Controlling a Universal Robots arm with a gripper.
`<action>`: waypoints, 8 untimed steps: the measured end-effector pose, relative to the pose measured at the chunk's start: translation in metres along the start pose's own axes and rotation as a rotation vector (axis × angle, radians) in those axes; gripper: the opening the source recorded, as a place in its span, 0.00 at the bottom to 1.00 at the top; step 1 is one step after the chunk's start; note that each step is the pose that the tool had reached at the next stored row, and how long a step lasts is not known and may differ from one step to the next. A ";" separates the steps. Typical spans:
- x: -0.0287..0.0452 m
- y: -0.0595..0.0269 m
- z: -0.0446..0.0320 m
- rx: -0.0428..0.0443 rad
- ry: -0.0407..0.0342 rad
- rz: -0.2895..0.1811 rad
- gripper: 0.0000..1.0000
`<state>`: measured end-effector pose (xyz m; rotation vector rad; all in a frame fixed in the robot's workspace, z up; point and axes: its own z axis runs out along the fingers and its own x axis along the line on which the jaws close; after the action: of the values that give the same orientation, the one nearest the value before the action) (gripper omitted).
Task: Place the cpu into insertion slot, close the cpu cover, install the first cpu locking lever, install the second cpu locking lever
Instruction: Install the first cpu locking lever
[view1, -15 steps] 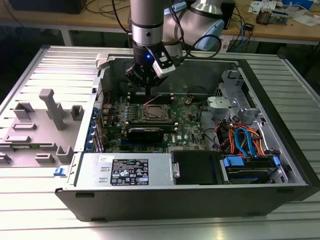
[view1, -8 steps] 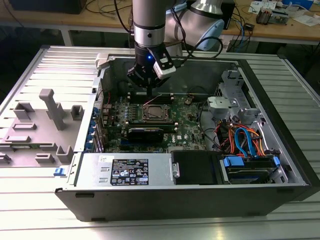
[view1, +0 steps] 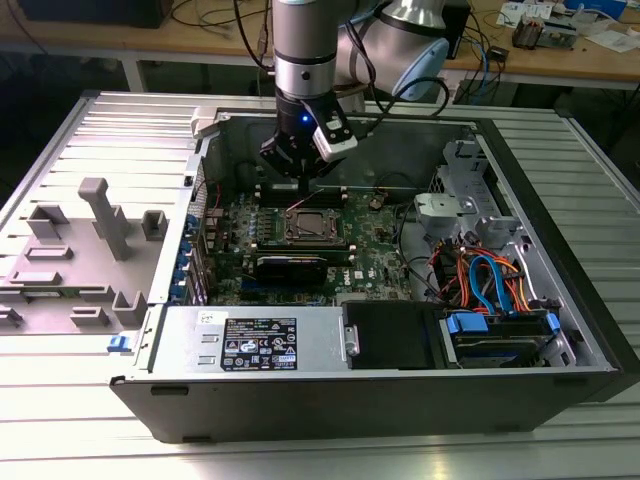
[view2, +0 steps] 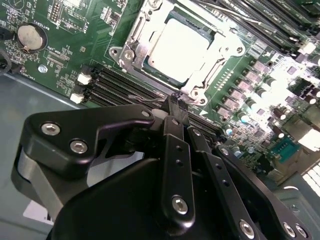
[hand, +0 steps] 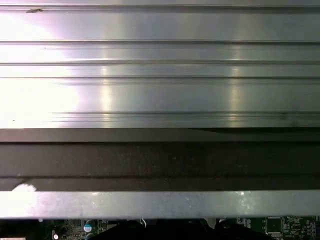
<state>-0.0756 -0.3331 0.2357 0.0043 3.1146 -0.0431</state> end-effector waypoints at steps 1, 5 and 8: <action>-0.0005 0.0001 0.0007 0.0000 0.0000 0.000 0.11; -0.0019 0.0005 0.0052 0.0001 0.0000 0.000 0.11; -0.0031 0.0007 0.0074 0.0002 0.0001 0.000 0.11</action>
<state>-0.0722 -0.3325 0.2284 0.0043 3.1147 -0.0434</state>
